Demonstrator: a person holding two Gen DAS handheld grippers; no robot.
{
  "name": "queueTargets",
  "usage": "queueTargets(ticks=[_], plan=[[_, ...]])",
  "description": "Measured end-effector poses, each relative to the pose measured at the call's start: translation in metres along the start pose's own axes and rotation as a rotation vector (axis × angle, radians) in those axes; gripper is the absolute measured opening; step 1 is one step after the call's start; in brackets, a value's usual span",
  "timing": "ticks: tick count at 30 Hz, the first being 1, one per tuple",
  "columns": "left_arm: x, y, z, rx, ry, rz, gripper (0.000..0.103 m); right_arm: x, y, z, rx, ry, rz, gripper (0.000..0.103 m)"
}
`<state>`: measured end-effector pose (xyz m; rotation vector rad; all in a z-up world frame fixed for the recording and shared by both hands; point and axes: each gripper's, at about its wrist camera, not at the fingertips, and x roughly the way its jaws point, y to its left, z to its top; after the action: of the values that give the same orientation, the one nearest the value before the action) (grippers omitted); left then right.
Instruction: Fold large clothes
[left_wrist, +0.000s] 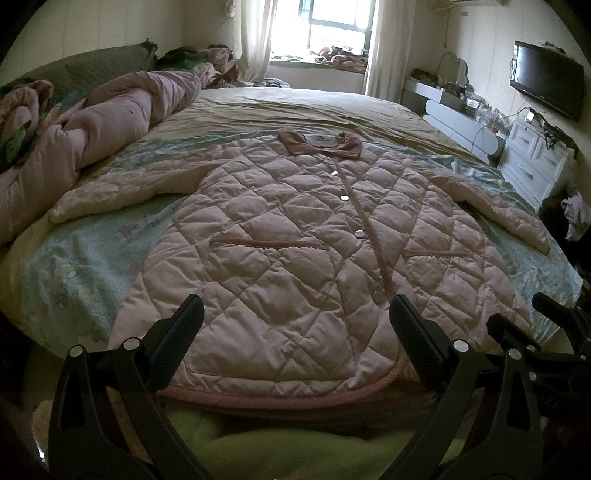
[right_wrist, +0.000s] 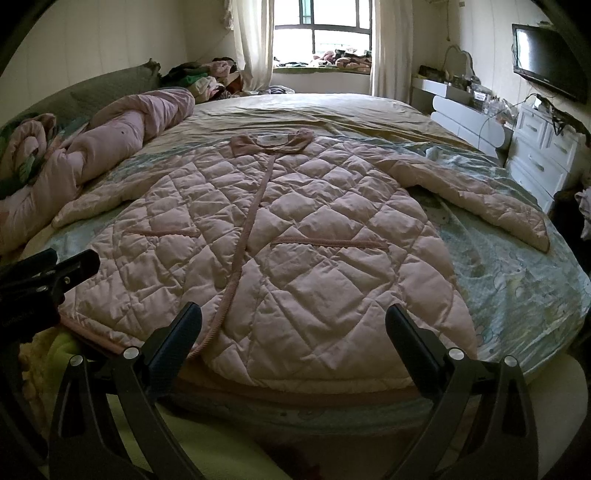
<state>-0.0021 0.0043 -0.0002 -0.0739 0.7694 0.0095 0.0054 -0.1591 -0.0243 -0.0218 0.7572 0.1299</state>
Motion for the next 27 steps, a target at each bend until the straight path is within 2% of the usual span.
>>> queueTargets(ticks=[12, 27], plan=[[0.005, 0.000, 0.010, 0.010, 0.022, 0.028, 0.094, 0.008, 0.003, 0.010, -0.018, 0.021, 0.016, 0.099], [0.046, 0.006, 0.054, 0.015, 0.045, 0.048, 0.094, 0.054, -0.001, 0.060, -0.025, 0.034, 0.113, 0.099]])
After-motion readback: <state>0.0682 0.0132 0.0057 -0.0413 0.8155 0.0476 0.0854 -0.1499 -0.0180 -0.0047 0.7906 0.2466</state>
